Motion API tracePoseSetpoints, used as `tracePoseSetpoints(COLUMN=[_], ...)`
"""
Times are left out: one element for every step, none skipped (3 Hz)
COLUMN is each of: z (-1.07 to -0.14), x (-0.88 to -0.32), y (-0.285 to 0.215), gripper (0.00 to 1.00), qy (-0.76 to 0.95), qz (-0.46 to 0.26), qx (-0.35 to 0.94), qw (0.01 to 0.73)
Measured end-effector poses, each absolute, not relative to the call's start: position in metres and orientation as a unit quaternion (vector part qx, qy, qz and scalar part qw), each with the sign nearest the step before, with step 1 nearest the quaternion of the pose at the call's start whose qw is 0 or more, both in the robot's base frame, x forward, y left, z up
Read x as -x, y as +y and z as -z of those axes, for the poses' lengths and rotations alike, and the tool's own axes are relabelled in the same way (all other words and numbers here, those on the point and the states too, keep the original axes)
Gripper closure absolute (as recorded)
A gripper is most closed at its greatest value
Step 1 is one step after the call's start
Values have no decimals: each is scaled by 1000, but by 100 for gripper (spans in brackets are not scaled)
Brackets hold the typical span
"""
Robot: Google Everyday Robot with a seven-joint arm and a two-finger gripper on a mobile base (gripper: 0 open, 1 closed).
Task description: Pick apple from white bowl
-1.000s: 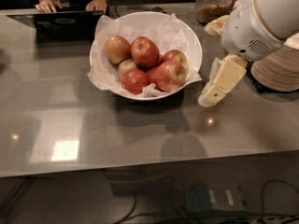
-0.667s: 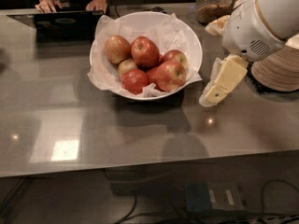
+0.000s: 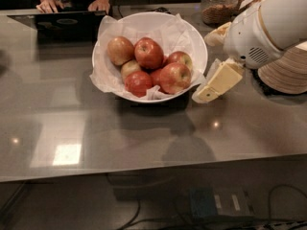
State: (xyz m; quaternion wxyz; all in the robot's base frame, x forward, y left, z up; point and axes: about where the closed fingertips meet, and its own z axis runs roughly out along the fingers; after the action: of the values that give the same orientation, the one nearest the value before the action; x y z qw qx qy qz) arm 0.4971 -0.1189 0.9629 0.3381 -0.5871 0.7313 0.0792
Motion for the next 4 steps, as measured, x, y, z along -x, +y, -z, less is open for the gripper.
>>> tracePoseSetpoints(z=[-959,-954,-949,-944], x=[-501,-507,-516,-523], y=[-115,-108,-100,-90], gripper=[37,31,27,25], qy=[732,727,717,706], qz=[-84,-92,-97,-106], qx=[578,579,587,596], qw=[350,357,364,368])
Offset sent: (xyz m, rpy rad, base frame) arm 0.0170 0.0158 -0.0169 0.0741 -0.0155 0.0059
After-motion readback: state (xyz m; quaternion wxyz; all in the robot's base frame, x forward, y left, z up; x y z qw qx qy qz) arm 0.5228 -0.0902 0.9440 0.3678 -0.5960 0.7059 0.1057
